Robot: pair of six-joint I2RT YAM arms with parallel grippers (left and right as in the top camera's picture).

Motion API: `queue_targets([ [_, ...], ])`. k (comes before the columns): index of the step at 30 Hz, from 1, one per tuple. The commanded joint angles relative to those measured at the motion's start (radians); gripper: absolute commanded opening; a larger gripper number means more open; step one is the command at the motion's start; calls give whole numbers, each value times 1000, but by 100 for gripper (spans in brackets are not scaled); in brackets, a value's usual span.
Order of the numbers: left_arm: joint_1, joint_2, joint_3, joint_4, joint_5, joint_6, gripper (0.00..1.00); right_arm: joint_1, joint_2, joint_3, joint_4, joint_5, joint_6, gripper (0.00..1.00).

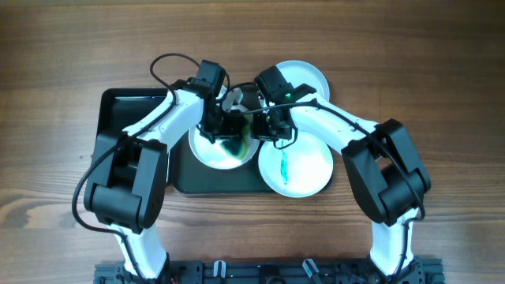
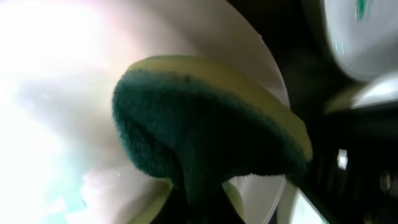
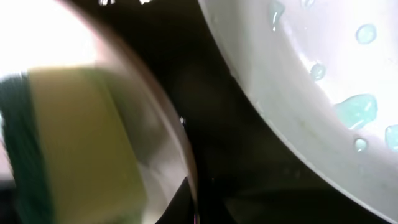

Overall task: Clean dirty plates on tray and stack at the side
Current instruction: 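Scrub the left plate with the sponge while right gripper holds its rim, then lift the scrubbed plate with the right gripper and carry it right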

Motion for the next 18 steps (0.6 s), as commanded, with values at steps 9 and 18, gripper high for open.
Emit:
queue_targets([
  [9,0,7,68,-152,-738,-412,4,-3,27,-29,-6,40,5,4],
  [18,71,-87,336,-537,-671,-374,4,-2,22,-21,-8,35,-26,4],
])
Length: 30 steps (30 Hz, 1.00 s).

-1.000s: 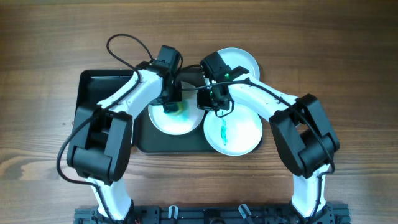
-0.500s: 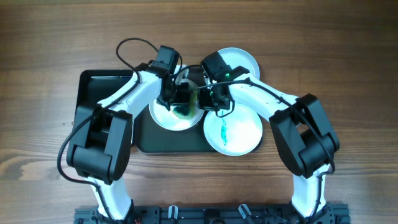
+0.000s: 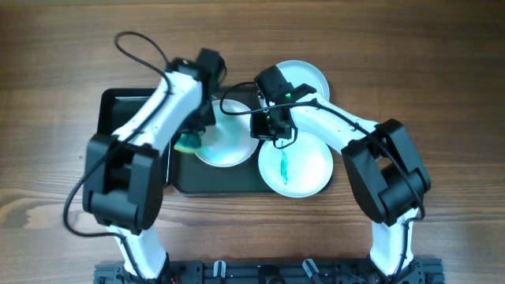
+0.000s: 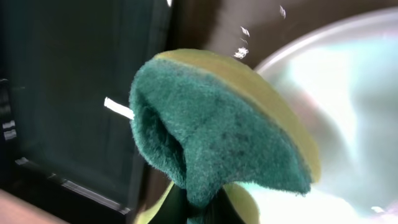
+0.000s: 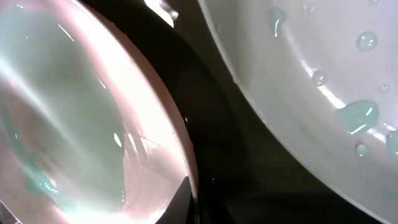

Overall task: Clean dirty plates on tray and stack at the side
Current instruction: 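Lift the scrubbed plate with the right gripper and carry it right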

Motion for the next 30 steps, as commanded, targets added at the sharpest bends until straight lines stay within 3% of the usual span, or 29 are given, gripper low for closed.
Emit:
queue_targets([
  [1,82,-91,124,-53,29,35,4,-2,16,-11,-23,28,-50,4],
  [8,280,-151,158,-61,293,160,4,45,-96,74,-126,274,-125,4],
  [17,443,-146,157,-64,298,160,4,237,-242,110,-147,780,-161,4],
  [30,462,-146,157,-61,299,159,4,560,-258,110,-156,1658,-240,4],
])
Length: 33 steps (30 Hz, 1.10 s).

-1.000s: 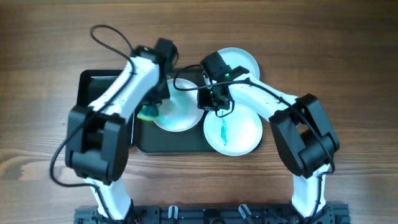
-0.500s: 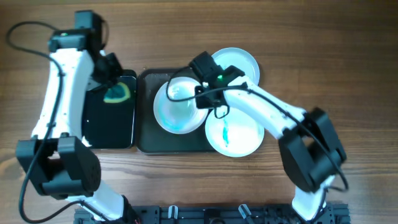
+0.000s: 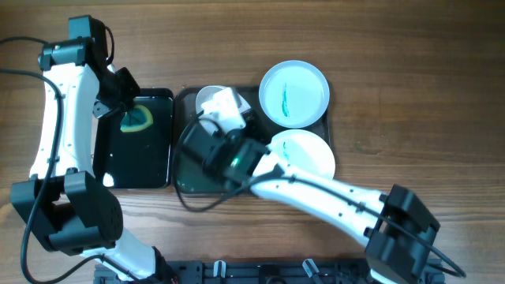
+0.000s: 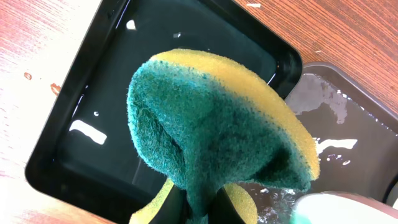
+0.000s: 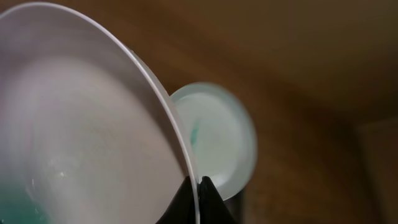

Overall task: Clean dirty plates on tray and stack at the side
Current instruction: 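Lift the scrubbed plate with the right gripper and carry it right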

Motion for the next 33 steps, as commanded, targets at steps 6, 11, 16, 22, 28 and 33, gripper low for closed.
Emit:
queue_targets([
  [6,4,-7,9,2,16,16,4,87,-17,15,10,509,-29,5],
  [11,3,-7,9,-3,16,15,4,85,-18,15,10,396,-50,4],
  [16,-4,-7,9,-3,18,12,4,43,-18,15,9,31,-7,4],
  [22,-53,-7,9,-1,54,12,4,-132,-66,15,8,-484,119,4],
  [28,-129,-7,9,13,54,12,4,-475,-177,15,-26,-1017,108,4],
  [33,-202,-7,9,23,54,9,4,-887,-215,6,-174,-1242,75,4],
])
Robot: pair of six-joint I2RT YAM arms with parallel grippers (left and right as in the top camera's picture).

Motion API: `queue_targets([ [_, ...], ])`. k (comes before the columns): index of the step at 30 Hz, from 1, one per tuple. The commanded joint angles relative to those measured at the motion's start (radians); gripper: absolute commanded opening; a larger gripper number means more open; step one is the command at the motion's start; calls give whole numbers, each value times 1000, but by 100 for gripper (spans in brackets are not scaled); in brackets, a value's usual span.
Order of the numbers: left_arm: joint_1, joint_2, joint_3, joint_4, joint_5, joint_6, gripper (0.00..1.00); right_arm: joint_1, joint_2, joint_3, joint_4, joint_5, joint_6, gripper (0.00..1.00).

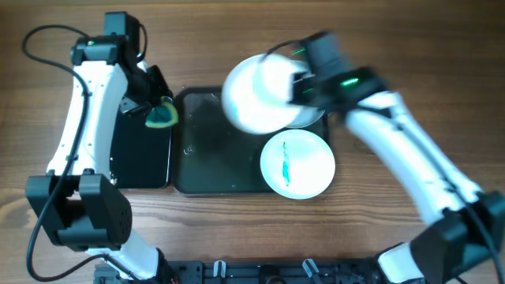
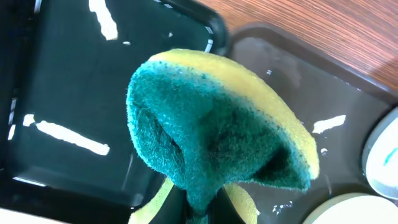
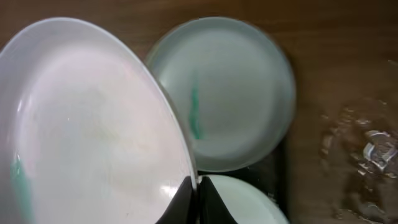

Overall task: Clean dirty plates on tray and stack at the side
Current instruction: 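Lift the scrubbed plate with the right gripper and carry it right, then set the plate down on the table right of the tray, release, then grasp the lower-right plate rim with the right gripper, drag it left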

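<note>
My right gripper (image 3: 198, 200) is shut on the rim of a white plate (image 3: 93, 124), held tilted and blurred above the centre tray (image 1: 207, 162) in the overhead view, the held plate (image 1: 259, 95). Below it lie two plates: one with a green streak (image 3: 224, 93) and another (image 3: 249, 202) at the bottom edge. The overhead view shows a streaked plate (image 1: 297, 163) on the tray's right side. My left gripper (image 2: 202, 208) is shut on a green and yellow sponge (image 2: 211, 130), folded, over the gap between the two trays; the sponge (image 1: 162, 117) also shows overhead.
A second black tray (image 1: 142, 154), wet and glossy, lies left of the centre tray. Water drops sit on the centre tray's floor (image 2: 323, 124). Wooden tabletop (image 1: 410, 47) surrounds both trays. The right arm (image 1: 410, 166) crosses the table's right half.
The right arm has swung to the right, and the held plate is now over the tray's upper right instead of its left. The sponge has moved from over the left tray to its right edge.
First the sponge was pressed on a plate in the centre tray while my right gripper held that plate's rim. Then the sponge was off the plate's left side. Later the plate was lifted and the sponge over the left tray. Now the plate hangs further right.
</note>
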Motion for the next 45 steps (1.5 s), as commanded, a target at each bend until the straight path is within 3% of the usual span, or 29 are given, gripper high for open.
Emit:
queue_targets([
  [1,-48,-7,9,5,15,8,4,-235,-25,-1,-86,-245,-27,4],
  [7,-94,-7,9,15,15,8,4,-525,-26,-124,-103,-206,-60,4],
  [14,-101,-7,9,22,15,9,4,-682,-29,-388,106,-175,-58,4],
  [20,-101,-7,9,22,15,9,4,-689,-29,-522,215,-57,-18,4],
  [25,-101,-7,9,22,15,9,4,-689,-29,-542,210,37,24,4],
  [26,-101,-7,9,22,15,9,4,-689,-31,-537,205,29,20,7],
  [27,-101,-7,9,22,15,10,4,-688,-33,-523,188,0,6,15],
  [33,-103,-7,9,21,15,13,4,-685,-37,-349,-44,-246,-256,45],
  [39,-106,-7,9,17,15,14,4,-608,-34,-313,-209,-469,-457,44],
  [45,-106,-7,9,14,15,17,4,-456,-34,-426,-159,-450,-446,43],
])
